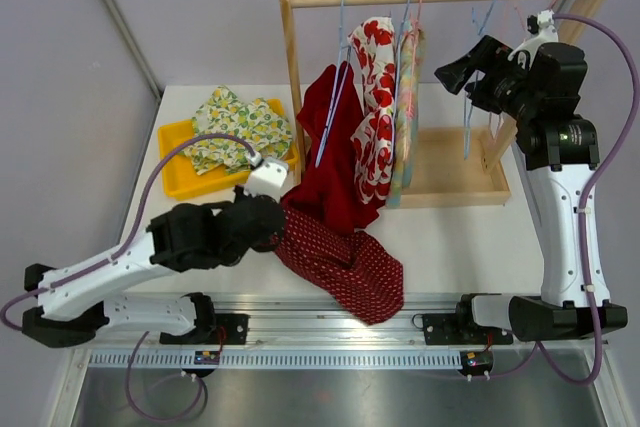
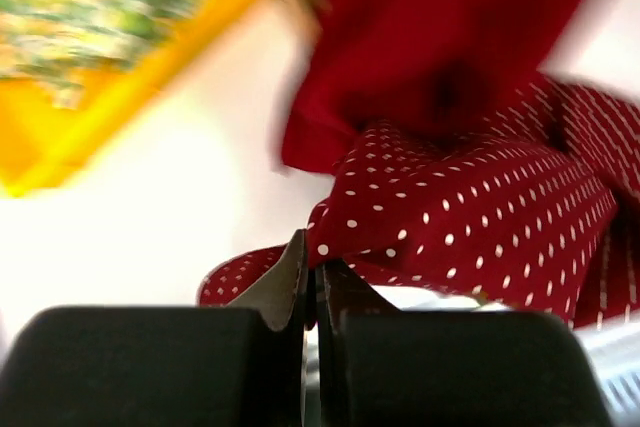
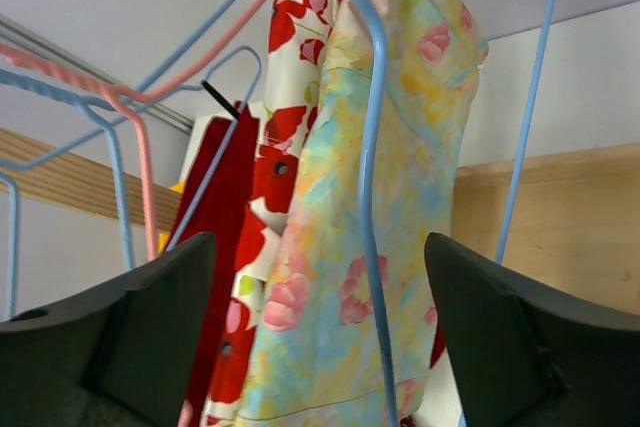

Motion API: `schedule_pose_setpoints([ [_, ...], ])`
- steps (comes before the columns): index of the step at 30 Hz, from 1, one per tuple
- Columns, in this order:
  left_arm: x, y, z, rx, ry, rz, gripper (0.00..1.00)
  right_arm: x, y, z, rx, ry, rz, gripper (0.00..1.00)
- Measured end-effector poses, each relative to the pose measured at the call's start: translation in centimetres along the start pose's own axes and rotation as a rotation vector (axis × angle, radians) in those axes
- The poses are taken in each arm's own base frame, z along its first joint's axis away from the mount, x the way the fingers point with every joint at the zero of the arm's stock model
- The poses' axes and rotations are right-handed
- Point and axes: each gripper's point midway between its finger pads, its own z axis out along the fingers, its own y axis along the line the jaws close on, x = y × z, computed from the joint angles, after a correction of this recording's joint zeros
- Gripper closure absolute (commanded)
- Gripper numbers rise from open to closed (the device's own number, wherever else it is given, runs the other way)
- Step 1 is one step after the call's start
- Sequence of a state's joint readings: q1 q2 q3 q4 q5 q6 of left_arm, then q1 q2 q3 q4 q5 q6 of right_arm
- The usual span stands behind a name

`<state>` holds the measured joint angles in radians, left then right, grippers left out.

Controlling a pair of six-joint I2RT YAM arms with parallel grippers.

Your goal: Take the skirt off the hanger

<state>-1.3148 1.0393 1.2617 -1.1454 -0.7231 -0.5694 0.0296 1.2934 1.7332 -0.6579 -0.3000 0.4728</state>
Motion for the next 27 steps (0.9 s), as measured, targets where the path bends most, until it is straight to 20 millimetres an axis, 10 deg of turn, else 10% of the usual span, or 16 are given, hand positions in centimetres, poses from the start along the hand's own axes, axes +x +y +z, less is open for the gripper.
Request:
schedule_pose_setpoints([
  [12, -8.4, 15.7, 1.0, -0.37, -0.033, -0.121, 1.0, 1.9, -1.8, -1.0, 0.074, 0.034, -0.009, 0.0],
  [23, -25.4, 25.9, 2.0, -0.488, -0.346, -0.337, 1.0, 4.8, -3.5, -1.3, 0.104, 0.086, 0.008, 0.01],
  [27, -28.0, 28.9, 4.9, -0.485, -0.418, -0.382, 1.0, 6.1, -4.1, -1.6, 0.114, 0.105, 0.011, 0.0],
])
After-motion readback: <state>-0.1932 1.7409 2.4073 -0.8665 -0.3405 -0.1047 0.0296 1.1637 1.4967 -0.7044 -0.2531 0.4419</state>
